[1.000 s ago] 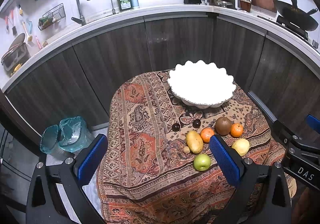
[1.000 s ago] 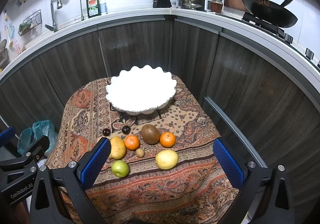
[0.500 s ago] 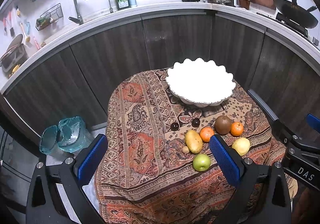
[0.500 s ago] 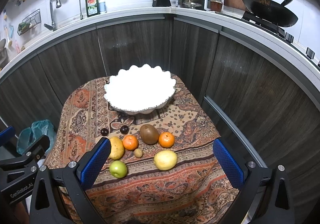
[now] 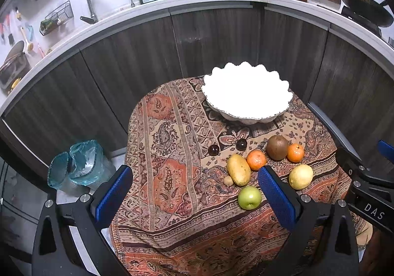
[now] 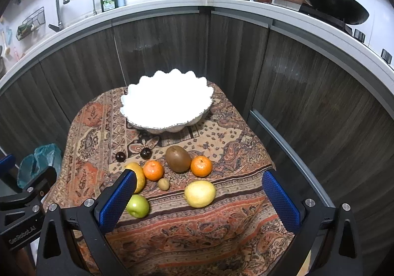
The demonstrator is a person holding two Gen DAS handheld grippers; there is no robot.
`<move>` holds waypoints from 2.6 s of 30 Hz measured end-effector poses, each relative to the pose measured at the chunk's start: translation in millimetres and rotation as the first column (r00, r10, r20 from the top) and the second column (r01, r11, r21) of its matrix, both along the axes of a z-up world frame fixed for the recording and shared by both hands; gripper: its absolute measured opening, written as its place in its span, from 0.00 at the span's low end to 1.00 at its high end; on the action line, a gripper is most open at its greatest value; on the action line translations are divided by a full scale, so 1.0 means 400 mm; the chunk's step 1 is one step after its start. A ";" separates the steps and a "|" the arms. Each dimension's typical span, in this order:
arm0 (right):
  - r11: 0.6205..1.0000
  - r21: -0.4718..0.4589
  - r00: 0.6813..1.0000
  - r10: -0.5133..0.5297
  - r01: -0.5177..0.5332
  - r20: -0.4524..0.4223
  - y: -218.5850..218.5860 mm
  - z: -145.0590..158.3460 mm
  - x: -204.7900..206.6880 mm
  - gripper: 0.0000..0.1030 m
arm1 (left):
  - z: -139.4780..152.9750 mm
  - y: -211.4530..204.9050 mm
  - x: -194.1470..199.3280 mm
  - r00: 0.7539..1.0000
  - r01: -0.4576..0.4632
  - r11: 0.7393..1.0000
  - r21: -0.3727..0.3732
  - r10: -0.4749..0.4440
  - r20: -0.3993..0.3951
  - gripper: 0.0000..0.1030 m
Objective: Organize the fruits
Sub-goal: 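Grasp the green apple with the left tool while the right tool grasps the lemon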
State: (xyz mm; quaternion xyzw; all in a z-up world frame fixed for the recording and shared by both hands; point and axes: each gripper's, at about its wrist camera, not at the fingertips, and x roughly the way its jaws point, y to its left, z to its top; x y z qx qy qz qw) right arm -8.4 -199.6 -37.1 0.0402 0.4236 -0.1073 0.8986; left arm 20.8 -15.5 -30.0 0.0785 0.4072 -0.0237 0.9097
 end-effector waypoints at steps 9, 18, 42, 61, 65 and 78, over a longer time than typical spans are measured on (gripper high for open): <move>1.000 0.010 1.000 0.002 -0.001 -0.026 -0.011 -0.063 0.027 1.00 | -0.056 -0.015 0.034 1.000 0.013 1.000 0.008 -0.013 -0.026 1.00; 1.000 0.007 0.998 0.003 -0.002 -0.066 -0.024 -0.138 0.055 1.00 | -0.149 -0.035 0.075 0.995 0.039 0.999 0.000 -0.039 -0.091 1.00; 0.998 0.040 0.967 0.059 -0.051 -0.246 -0.093 -0.361 0.123 0.93 | -0.381 -0.138 0.114 0.948 0.126 0.992 -0.029 -0.129 -0.291 0.95; 0.986 0.136 0.941 0.135 -0.097 -0.309 -0.081 -0.451 0.166 0.84 | -0.482 -0.184 0.134 0.897 0.195 0.980 -0.047 -0.197 -0.395 0.59; 0.978 0.179 0.938 0.162 -0.111 -0.306 -0.076 -0.461 0.170 0.74 | -0.485 -0.201 0.129 0.889 0.228 0.972 -0.052 -0.229 -0.395 0.47; 0.974 0.189 0.941 0.178 -0.126 -0.289 -0.066 -0.453 0.157 0.61 | -0.465 -0.197 0.120 0.901 0.237 0.971 -0.035 -0.233 -0.367 0.46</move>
